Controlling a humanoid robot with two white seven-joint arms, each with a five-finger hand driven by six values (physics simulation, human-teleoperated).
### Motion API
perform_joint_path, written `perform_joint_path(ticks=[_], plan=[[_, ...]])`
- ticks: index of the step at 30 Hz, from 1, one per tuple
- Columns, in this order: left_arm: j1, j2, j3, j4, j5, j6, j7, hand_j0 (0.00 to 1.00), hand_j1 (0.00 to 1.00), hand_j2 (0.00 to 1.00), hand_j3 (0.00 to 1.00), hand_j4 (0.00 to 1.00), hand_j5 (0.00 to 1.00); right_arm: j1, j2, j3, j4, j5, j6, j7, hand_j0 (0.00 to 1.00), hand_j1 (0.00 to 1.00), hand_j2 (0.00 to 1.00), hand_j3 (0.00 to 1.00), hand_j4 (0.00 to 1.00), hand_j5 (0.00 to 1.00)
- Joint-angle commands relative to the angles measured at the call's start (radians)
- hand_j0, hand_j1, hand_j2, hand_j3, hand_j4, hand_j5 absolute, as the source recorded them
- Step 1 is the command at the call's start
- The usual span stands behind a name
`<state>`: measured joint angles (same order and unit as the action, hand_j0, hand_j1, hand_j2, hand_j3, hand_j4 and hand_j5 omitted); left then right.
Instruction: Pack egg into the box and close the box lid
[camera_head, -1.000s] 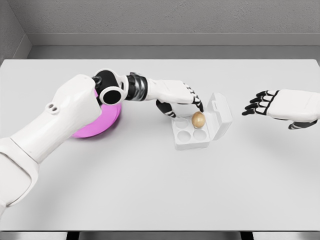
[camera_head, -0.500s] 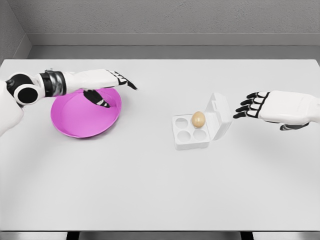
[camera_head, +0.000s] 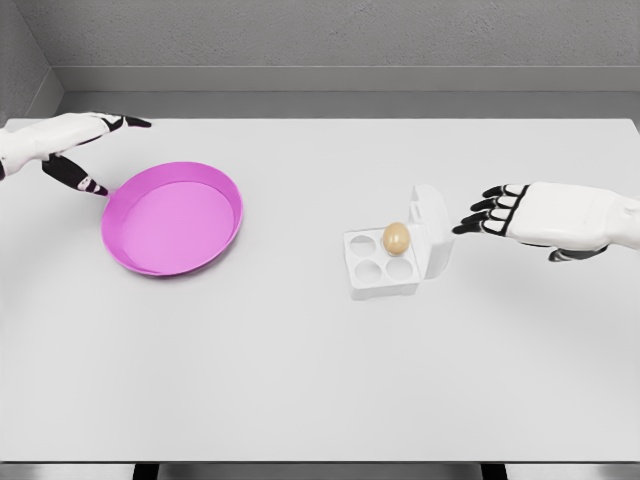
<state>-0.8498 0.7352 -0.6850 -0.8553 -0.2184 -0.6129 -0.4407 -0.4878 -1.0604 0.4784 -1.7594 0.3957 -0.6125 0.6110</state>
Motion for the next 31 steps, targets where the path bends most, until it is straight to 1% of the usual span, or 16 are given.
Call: perform_joint_path(ticks=[1,6,8,10,14,16,21,22,24,26,27,29,31], plan=[[0.002,0.010,0.005,0.007,0.013,0.002,0.000,1.00,1.00,1.00,1.00,1.00,1.00,0.000,0.007,0.000,0.000,-0.001,0.002,0.000,1.00,1.00,1.00,1.00,1.00,1.00],[0.002,0.010,0.005,0.009,0.013,0.002,0.000,1.00,1.00,1.00,1.00,1.00,1.00,0.000,0.053,0.006,0.000,-0.001,0.002,0.000,1.00,1.00,1.00,1.00,1.00,1.00],[0.002,0.010,0.005,0.009,0.013,0.002,0.000,1.00,1.00,1.00,1.00,1.00,1.00,0.000,0.099,0.009,0.000,-0.001,0.002,0.000,1.00,1.00,1.00,1.00,1.00,1.00],[0.009,0.013,0.007,0.009,0.024,0.002,0.000,1.00,1.00,1.00,1.00,1.00,1.00,0.000,0.122,0.031,0.000,-0.001,0.002,0.000,1.00,1.00,1.00,1.00,1.00,1.00],[0.011,0.013,0.007,0.007,0.024,0.002,0.000,1.00,1.00,1.00,1.00,1.00,1.00,-0.006,0.132,0.029,0.001,-0.003,0.002,0.000,1.00,1.00,1.00,1.00,1.00,1.00],[0.014,0.013,0.007,0.007,0.025,0.002,0.000,1.00,1.00,1.00,1.00,1.00,1.00,-0.018,0.132,0.022,0.001,-0.031,0.002,0.000,1.00,1.00,1.00,1.00,1.00,1.00],[0.014,0.013,0.005,0.007,0.025,0.002,0.000,1.00,1.00,1.00,1.00,1.00,1.00,-0.017,0.129,0.049,0.001,-0.029,0.002,0.000,1.00,1.00,1.00,1.00,1.00,1.00],[0.014,0.013,0.005,0.007,0.027,0.002,0.000,1.00,1.00,1.00,1.00,1.00,1.00,-0.018,0.131,0.037,0.003,-0.031,0.002,0.000,1.00,1.00,1.00,1.00,1.00,1.00],[0.014,0.015,0.007,0.007,0.028,0.002,0.000,1.00,1.00,1.00,1.00,1.00,1.00,-0.009,0.126,-0.150,0.050,-0.087,0.002,0.000,1.00,1.00,1.00,1.00,1.00,1.00],[0.014,0.012,0.015,0.044,0.039,0.002,0.005,1.00,1.00,1.00,1.00,1.00,1.00,-0.003,0.119,-0.227,0.107,-0.090,0.002,0.000,1.00,1.00,1.00,1.00,1.00,1.00],[0.014,0.006,0.031,0.061,0.039,0.002,0.005,1.00,1.00,1.00,1.00,1.00,1.00,0.012,0.117,-0.238,0.138,-0.090,0.002,0.000,1.00,1.00,1.00,1.00,1.00,1.00],[0.014,0.010,0.033,0.062,0.039,0.002,0.005,1.00,1.00,1.00,1.00,1.00,1.00,0.051,0.128,-0.228,0.138,-0.087,0.002,0.000,1.00,1.00,1.00,1.00,1.00,1.00],[0.015,0.009,0.033,0.062,0.039,0.002,0.005,1.00,1.00,1.00,1.00,1.00,1.00,0.054,0.128,-0.201,0.135,-0.084,0.002,0.000,1.00,1.00,1.00,1.00,1.00,1.00]])
